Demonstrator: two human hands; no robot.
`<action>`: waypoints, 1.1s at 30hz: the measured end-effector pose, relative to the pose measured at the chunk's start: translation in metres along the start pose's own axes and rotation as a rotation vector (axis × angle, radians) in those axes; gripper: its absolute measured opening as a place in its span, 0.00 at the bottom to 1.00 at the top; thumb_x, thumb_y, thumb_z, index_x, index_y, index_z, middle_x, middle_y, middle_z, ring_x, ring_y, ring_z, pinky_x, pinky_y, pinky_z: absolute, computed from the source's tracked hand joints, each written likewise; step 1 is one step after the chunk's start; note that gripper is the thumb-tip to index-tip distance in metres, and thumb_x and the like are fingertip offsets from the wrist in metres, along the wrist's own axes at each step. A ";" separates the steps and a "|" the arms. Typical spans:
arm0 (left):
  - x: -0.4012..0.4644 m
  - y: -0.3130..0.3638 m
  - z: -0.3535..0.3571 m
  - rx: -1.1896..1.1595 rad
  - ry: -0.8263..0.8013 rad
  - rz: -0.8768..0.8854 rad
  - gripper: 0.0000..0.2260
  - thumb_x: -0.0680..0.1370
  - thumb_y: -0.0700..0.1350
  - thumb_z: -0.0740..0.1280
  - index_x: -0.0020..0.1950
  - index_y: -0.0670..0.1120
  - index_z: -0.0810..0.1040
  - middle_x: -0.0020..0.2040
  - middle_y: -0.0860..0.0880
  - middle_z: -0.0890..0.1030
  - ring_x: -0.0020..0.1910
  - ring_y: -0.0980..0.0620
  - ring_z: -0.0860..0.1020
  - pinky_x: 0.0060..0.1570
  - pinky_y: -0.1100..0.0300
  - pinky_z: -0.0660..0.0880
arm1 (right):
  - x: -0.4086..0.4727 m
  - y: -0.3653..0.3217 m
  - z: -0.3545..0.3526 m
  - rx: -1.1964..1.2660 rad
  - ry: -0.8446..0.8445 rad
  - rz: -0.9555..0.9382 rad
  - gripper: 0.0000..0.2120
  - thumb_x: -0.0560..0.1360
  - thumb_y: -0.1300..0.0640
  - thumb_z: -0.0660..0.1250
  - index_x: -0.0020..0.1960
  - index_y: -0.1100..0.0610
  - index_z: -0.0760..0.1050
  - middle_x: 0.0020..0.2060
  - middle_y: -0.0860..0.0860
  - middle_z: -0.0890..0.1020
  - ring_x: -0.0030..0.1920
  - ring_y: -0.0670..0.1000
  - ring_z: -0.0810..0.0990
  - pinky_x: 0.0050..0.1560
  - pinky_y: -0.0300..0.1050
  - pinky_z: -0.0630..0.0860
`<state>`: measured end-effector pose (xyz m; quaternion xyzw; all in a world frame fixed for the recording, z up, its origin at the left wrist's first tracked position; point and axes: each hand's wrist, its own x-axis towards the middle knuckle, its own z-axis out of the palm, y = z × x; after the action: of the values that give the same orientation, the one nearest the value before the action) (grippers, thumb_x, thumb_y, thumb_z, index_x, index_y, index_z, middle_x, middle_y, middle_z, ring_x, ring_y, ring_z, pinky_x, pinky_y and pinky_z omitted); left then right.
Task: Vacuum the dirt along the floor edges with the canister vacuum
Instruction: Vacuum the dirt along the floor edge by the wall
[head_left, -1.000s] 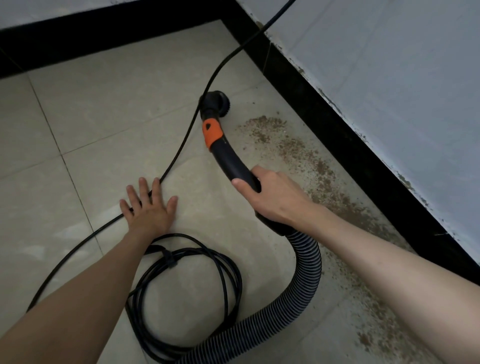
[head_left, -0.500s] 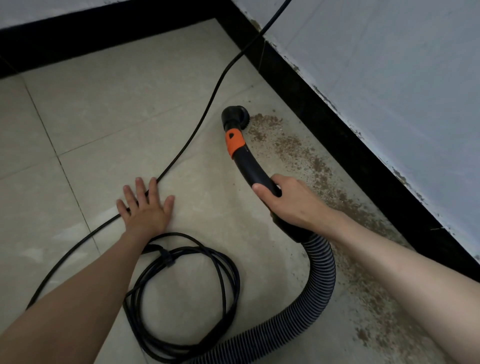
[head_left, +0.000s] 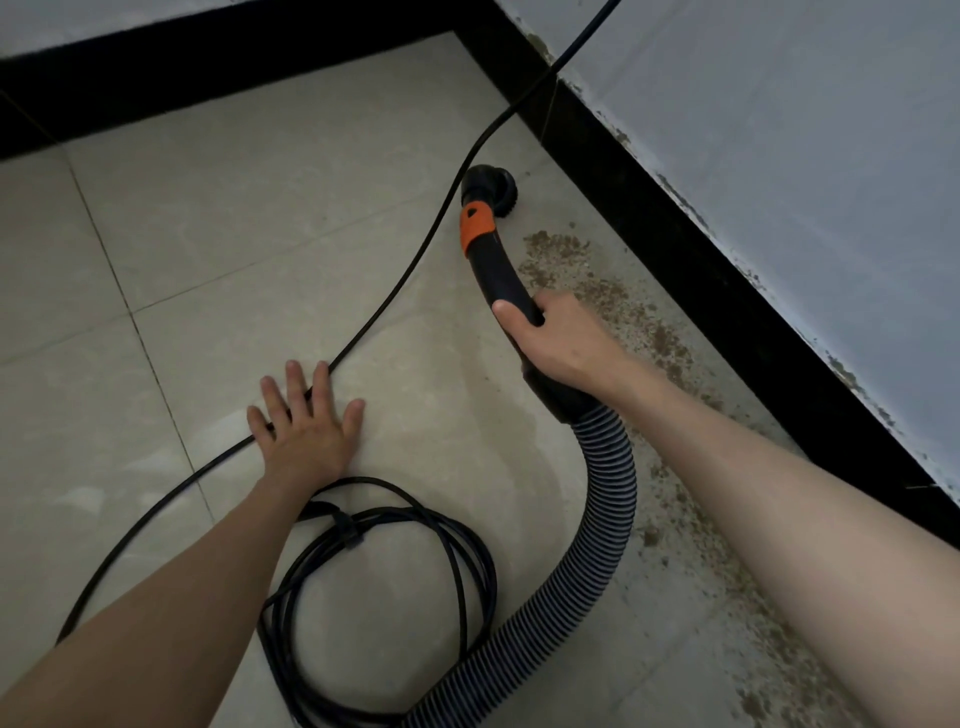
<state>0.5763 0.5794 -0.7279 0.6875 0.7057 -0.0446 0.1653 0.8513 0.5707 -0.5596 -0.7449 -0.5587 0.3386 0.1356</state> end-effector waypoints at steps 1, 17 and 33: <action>0.000 0.000 -0.001 -0.001 -0.001 -0.001 0.31 0.80 0.63 0.48 0.79 0.50 0.46 0.79 0.44 0.42 0.77 0.39 0.40 0.69 0.36 0.35 | 0.000 0.002 0.002 -0.007 0.007 -0.001 0.18 0.80 0.39 0.57 0.47 0.54 0.70 0.35 0.53 0.80 0.35 0.53 0.80 0.33 0.46 0.73; -0.002 0.000 0.002 0.013 0.010 -0.004 0.32 0.80 0.64 0.47 0.79 0.50 0.46 0.79 0.43 0.44 0.76 0.38 0.41 0.69 0.36 0.35 | 0.058 -0.012 -0.007 0.133 0.071 0.029 0.17 0.80 0.40 0.59 0.41 0.51 0.69 0.37 0.50 0.78 0.35 0.48 0.78 0.30 0.42 0.69; -0.001 -0.002 -0.001 -0.033 -0.046 -0.011 0.33 0.77 0.67 0.41 0.78 0.55 0.40 0.79 0.46 0.39 0.76 0.40 0.37 0.71 0.40 0.36 | -0.031 0.006 -0.001 -0.009 -0.039 -0.013 0.19 0.80 0.38 0.58 0.47 0.54 0.73 0.37 0.54 0.81 0.38 0.55 0.82 0.40 0.52 0.79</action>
<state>0.5744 0.5789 -0.7269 0.6795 0.7062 -0.0496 0.1928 0.8521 0.5399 -0.5518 -0.7350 -0.5675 0.3498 0.1235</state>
